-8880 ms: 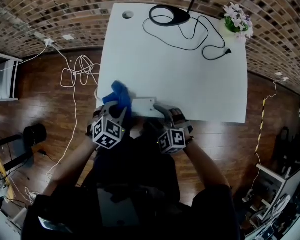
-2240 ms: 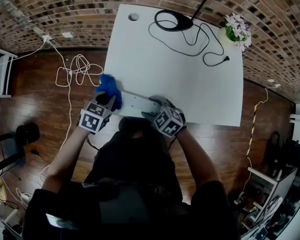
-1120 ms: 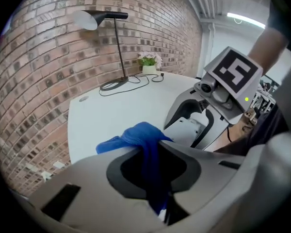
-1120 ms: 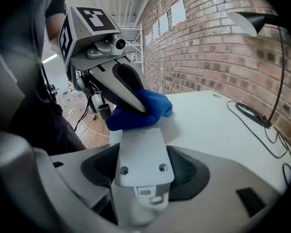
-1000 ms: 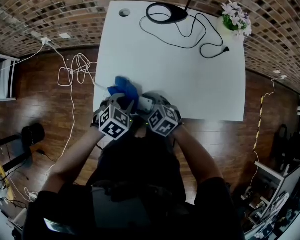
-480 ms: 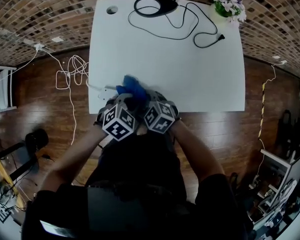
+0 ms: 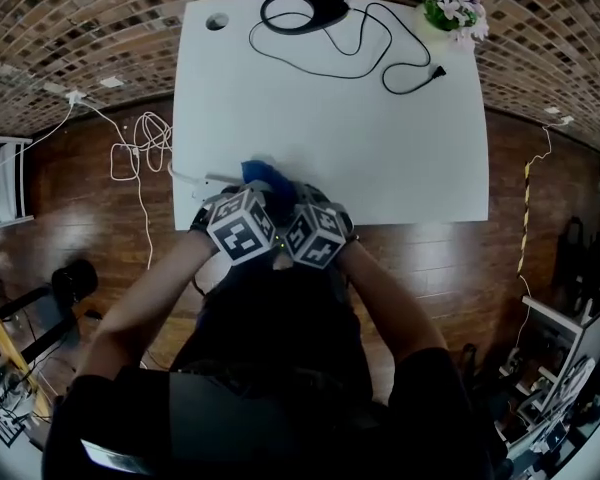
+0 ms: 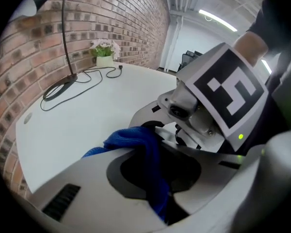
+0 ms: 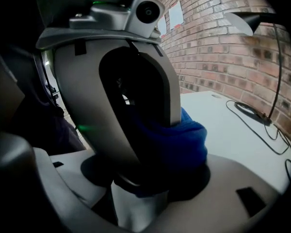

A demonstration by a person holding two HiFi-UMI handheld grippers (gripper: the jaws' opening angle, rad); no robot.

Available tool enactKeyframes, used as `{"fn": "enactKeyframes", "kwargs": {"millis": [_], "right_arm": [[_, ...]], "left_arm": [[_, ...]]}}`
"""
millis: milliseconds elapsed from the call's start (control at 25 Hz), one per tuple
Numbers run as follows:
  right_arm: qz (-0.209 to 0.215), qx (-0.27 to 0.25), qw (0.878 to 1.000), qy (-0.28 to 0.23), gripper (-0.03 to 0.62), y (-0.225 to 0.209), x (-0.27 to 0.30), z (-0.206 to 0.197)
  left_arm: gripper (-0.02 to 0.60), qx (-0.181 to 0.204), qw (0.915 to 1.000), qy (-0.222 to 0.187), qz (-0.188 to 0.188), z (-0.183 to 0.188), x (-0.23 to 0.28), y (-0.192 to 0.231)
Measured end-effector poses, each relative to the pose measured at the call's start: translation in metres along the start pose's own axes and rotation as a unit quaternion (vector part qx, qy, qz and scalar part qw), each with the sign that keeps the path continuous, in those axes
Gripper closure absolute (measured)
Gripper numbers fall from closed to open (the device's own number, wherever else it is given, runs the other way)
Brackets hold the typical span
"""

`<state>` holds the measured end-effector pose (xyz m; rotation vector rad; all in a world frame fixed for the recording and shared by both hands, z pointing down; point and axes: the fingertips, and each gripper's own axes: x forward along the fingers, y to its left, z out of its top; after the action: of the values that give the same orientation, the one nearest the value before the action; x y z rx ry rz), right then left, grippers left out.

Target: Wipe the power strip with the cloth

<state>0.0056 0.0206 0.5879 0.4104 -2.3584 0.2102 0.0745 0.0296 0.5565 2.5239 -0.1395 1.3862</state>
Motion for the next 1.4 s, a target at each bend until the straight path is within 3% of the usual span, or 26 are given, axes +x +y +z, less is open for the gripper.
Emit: {"fn": "enactKeyframes", "kwargs": {"millis": [200,400,760,1000,1400], "right_arm": [[0.0,0.012,1.0,0.003,0.299,-0.001,-0.001,0.0],[-0.003,0.012,1.0,0.0,0.295,-0.001,0.0,0.0],[-0.005,-0.001,1.0,-0.006,0.299,-0.001,-0.001,0.0],[-0.005,-0.008,1.0,-0.009,0.304,0.001,-0.001,0.002],[-0.007,-0.009,1.0,-0.01,0.306,0.0,-0.001,0.003]], "left_arm": [[0.525,0.003,1.0,-0.002,-0.004,0.002,0.0,-0.001],[0.525,0.031,0.9995,-0.002,0.006,0.002,0.001,-0.002],[0.525,0.04,0.9983,0.011,0.041,0.001,0.006,-0.002],[0.525,0.012,0.9973,-0.024,0.068,-0.004,-0.001,0.001],[0.525,-0.024,0.9949,-0.038,0.09,-0.024,-0.019,0.021]]}}
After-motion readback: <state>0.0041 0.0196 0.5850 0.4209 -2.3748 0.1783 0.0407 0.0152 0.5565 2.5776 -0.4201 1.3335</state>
